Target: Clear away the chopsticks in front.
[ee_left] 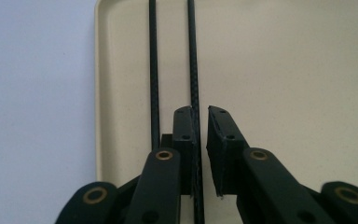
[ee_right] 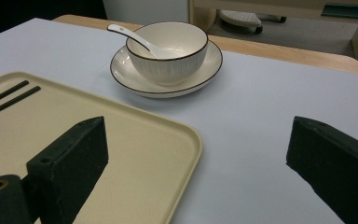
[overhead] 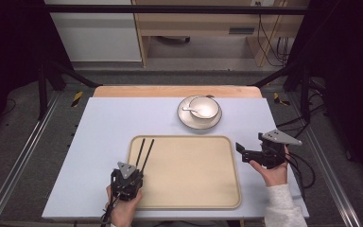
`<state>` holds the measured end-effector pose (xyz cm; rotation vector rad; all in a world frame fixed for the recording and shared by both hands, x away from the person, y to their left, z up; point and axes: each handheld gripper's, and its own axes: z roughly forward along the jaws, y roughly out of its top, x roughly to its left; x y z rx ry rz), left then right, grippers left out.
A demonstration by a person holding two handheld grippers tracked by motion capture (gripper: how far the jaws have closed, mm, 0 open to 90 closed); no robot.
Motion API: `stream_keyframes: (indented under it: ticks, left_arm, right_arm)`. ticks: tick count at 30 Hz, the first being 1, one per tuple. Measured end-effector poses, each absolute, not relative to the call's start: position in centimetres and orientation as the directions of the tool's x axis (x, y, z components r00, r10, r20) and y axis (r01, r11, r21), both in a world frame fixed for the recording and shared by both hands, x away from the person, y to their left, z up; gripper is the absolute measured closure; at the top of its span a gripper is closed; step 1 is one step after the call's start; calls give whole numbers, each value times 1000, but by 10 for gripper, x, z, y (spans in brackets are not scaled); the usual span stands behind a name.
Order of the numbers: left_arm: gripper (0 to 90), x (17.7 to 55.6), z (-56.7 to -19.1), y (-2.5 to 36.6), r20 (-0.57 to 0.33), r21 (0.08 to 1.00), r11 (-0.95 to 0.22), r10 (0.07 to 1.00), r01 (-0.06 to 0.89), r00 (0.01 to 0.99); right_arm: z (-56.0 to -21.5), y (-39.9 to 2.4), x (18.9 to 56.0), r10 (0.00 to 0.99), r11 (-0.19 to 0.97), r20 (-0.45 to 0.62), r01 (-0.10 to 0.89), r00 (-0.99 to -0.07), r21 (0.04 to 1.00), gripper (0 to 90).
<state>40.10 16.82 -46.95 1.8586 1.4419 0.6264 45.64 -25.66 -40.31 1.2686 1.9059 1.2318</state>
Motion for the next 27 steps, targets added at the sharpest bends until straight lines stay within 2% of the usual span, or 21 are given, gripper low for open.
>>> stream_keyframes:
  ticks: [5, 9, 12, 15, 18, 20, 21, 24, 27]
  left_arm:
    - [711, 409, -449, 174, -60, 803, -135, 951, 581, 304]
    - [598, 421, -426, 184, -63, 837, -161, 921, 522, 386]
    - [501, 429, -412, 190, -35, 856, -187, 909, 482, 416]
    - [429, 438, -399, 201, -44, 864, -188, 895, 466, 443]
    - [386, 443, -393, 210, -51, 869, -183, 891, 459, 451]
    - [309, 447, -390, 218, -47, 868, -190, 888, 458, 458]
    - [309, 449, -390, 222, -47, 868, -193, 886, 458, 462]
    - [225, 456, -397, 232, -52, 863, -187, 891, 469, 452]
    - [190, 459, -404, 234, -40, 860, -204, 887, 467, 460]
  right_arm:
    - [-402, -257, 456, 908, 135, 56, 418, -414, 898, 56]
    - [-401, -258, 454, 910, 122, 64, 413, -410, 903, 52]
    - [-400, -260, 454, 911, 123, 61, 408, -408, 905, 51]
    - [-399, -261, 453, 911, 116, 66, 406, -407, 906, 49]
    - [-399, -262, 453, 911, 120, 62, 404, -408, 907, 48]
    - [-399, -263, 453, 911, 117, 64, 403, -407, 908, 46]
    - [-399, -263, 453, 911, 117, 64, 403, -407, 908, 46]
    - [-399, -263, 453, 912, 117, 65, 410, -404, 904, 42]
    - [-400, -263, 453, 912, 119, 65, 413, -405, 903, 40]
